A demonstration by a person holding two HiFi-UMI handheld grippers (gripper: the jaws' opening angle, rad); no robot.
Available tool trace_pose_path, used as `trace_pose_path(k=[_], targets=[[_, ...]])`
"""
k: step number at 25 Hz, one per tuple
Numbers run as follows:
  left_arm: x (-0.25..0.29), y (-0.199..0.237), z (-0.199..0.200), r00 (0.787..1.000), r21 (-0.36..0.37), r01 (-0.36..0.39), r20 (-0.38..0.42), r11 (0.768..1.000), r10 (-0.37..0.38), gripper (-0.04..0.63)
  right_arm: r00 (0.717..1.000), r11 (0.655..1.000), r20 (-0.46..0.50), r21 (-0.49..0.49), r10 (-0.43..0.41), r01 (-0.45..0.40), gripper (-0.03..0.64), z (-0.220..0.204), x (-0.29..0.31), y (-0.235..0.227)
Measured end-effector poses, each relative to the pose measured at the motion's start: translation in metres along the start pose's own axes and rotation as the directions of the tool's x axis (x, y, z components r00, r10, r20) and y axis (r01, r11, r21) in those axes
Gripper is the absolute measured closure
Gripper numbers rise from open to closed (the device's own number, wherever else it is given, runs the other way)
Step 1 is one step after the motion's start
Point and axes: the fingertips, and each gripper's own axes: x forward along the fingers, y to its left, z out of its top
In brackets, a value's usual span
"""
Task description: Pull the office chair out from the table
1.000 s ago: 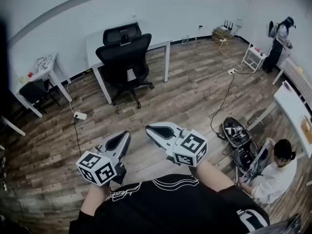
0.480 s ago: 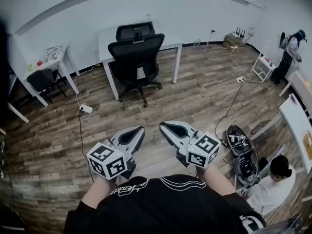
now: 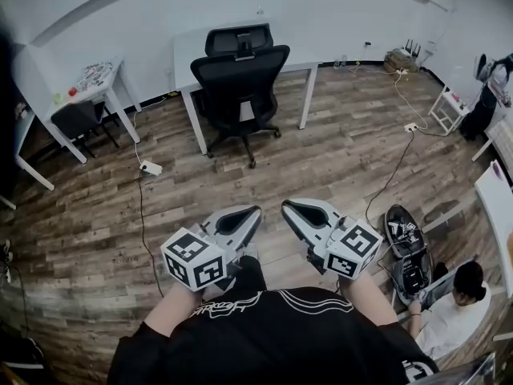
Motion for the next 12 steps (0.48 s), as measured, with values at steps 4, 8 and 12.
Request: trace_pose_path(k=[4,8,12], targets=[[0.022,0.040,0.001,1.000,-0.016,0.016,-0.007,1.000,-0.017,0.589,0.999,0.999,-0.030,0.014,-0.042,0.042,0.577,-0.008,0.025,-0.038],[0.058,0.095,0.012,1.000,-0.007,0.018,-0.020,1.000,-0.018,0.589,0.996,0.997,-0.048,0.035,-0.073,0.074,0.575,-0.010,0.056,-0.093],[0.098,0.161,0.025,0.999,-0.029,0.020,-0.031,0.999,-0.021,0.589,0.993,0.991,-0.071,0.082,-0.098,0.104,0.575,-0.011,0.105,-0.158]])
